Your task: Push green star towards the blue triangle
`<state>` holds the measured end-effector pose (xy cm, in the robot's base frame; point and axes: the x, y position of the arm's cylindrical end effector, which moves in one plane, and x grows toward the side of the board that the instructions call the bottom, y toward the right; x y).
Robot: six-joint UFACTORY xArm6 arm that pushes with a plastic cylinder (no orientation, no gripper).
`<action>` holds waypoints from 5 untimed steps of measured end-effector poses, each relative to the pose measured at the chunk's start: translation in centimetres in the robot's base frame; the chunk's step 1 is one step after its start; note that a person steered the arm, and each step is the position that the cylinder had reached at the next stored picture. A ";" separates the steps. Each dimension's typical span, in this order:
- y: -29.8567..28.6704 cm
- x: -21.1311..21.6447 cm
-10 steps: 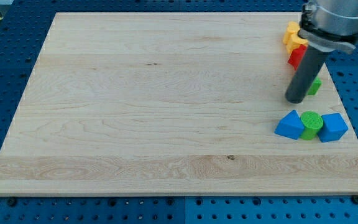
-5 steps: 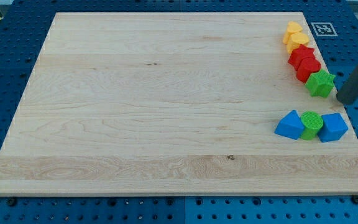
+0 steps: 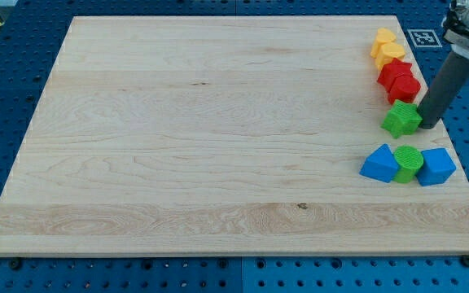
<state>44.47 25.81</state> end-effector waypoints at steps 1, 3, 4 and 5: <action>-2.2 -0.2; -6.1 -2.5; -7.6 -3.3; -8.9 -3.3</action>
<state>41.18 16.87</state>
